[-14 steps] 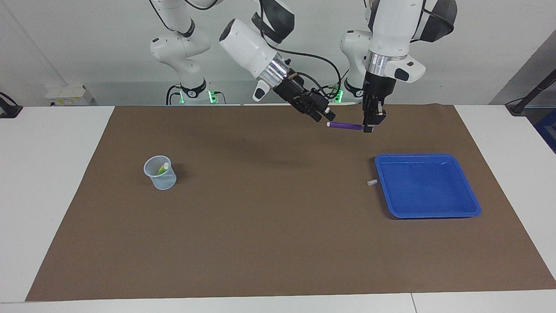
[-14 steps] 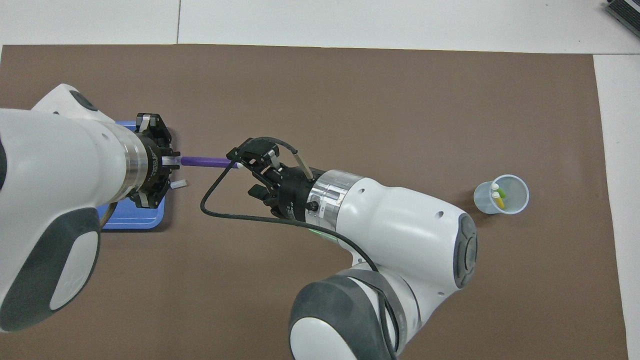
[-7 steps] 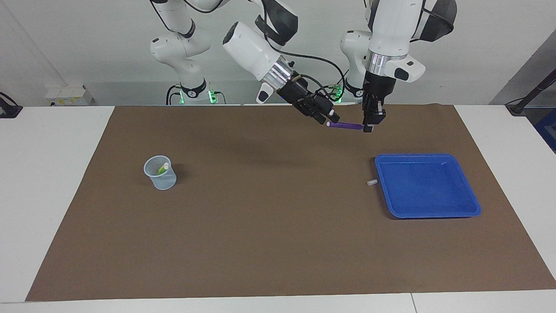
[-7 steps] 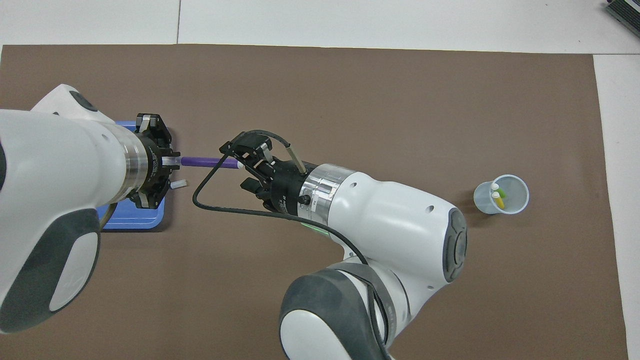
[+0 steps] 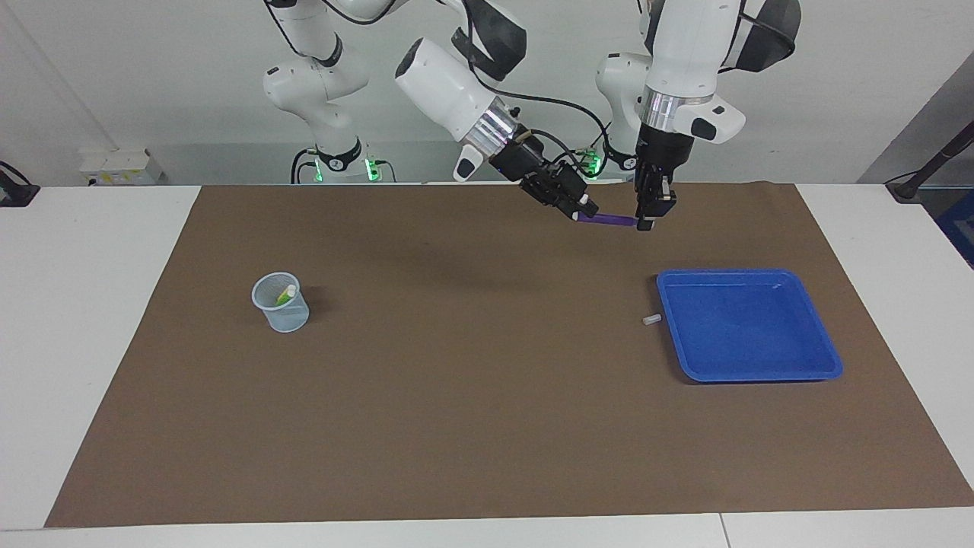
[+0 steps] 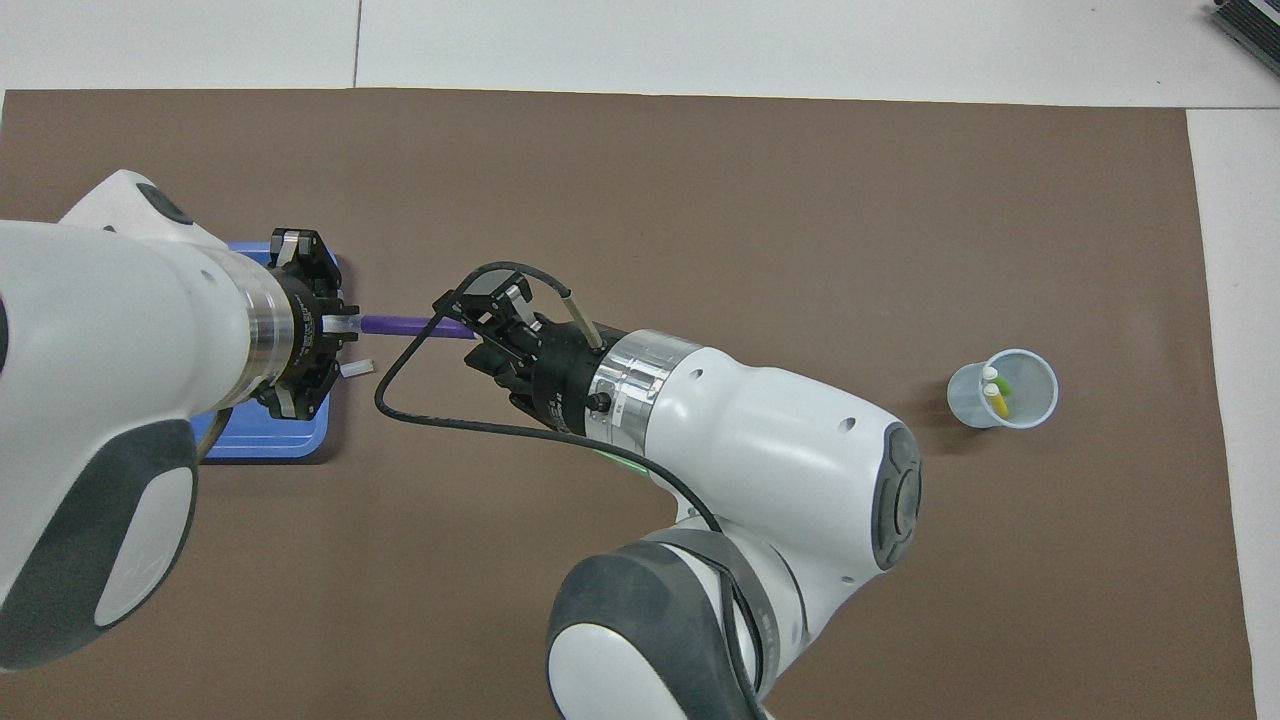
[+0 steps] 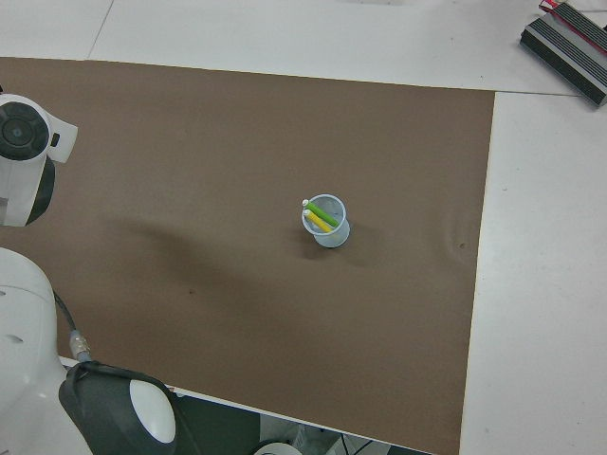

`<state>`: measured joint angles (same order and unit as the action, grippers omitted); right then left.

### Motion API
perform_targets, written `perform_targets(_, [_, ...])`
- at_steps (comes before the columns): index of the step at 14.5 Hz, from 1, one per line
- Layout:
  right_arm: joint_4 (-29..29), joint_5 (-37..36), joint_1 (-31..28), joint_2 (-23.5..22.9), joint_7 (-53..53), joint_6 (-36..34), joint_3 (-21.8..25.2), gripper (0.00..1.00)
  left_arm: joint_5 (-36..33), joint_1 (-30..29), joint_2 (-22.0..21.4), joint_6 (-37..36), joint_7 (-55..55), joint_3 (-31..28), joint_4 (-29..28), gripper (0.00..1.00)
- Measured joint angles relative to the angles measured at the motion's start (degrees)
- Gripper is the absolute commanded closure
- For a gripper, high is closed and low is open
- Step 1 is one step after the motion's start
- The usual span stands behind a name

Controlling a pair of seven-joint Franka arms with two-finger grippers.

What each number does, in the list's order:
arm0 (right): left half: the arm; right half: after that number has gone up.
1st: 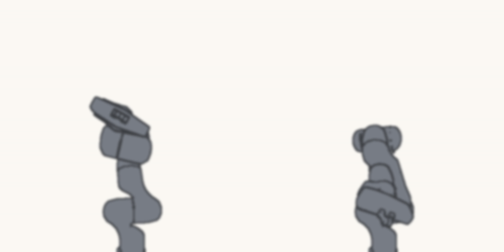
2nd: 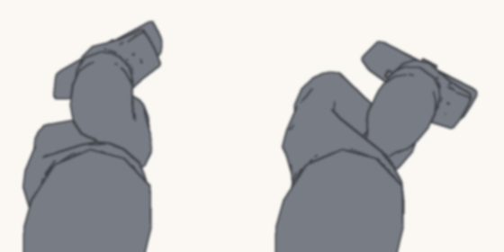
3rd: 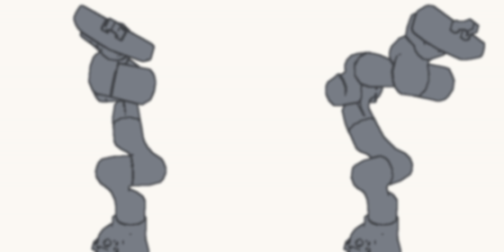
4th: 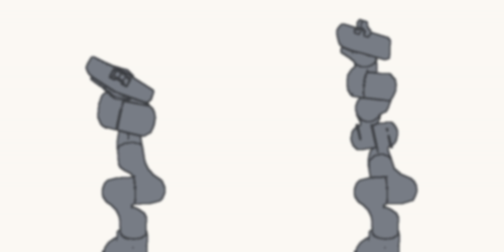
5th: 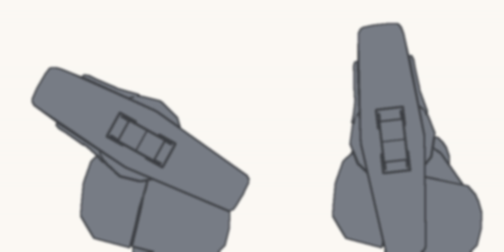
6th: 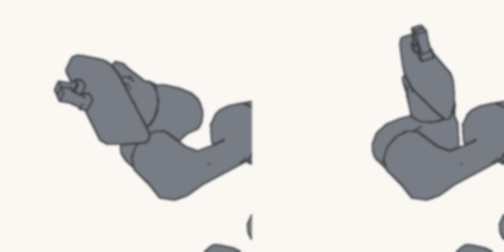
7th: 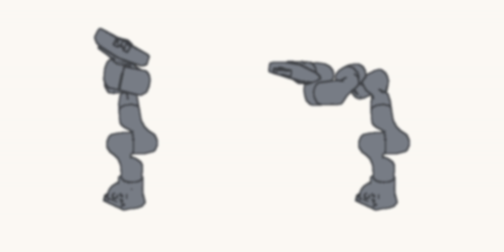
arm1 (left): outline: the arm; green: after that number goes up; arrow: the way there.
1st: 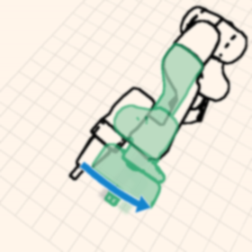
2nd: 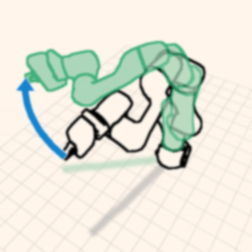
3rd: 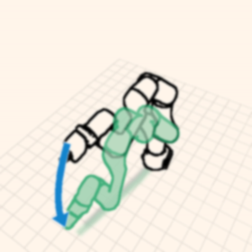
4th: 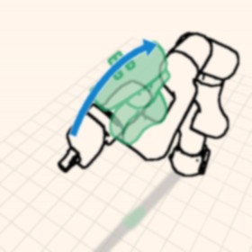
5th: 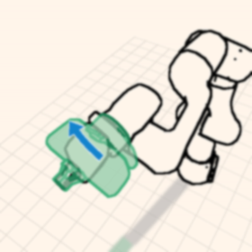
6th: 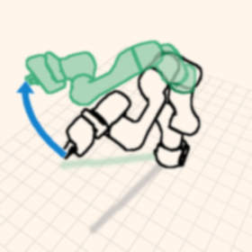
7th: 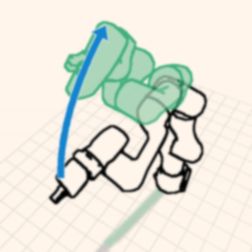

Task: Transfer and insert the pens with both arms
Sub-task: 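Close the right gripper on the purple pen and open the left gripper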

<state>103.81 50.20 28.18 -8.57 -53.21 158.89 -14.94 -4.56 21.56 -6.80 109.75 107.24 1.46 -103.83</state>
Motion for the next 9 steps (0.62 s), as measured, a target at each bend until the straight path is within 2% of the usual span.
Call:
perform_targets(3, [-0.01, 0.00, -0.01, -0.35, 0.00, 0.00, 0.09, 0.69, 0.00, 0.00, -0.15, -0.12, 0.12, 0.00, 0.00, 1.00])
perform_targets(7, [-0.18, 0.03, -0.03, -0.63, 0.00, 0.27, 0.18, 1.00, 0.01, 0.01, -0.14, -0.47, 0.87, 0.03, -0.09, 1.00])
perform_targets(9, [-0.27, 0.08, -0.03, -0.66, -0.02, 0.59, 0.19, 1.00, 0.00, 0.02, -0.17, -0.49, 1.80, 0.06, -0.12, 1.00])
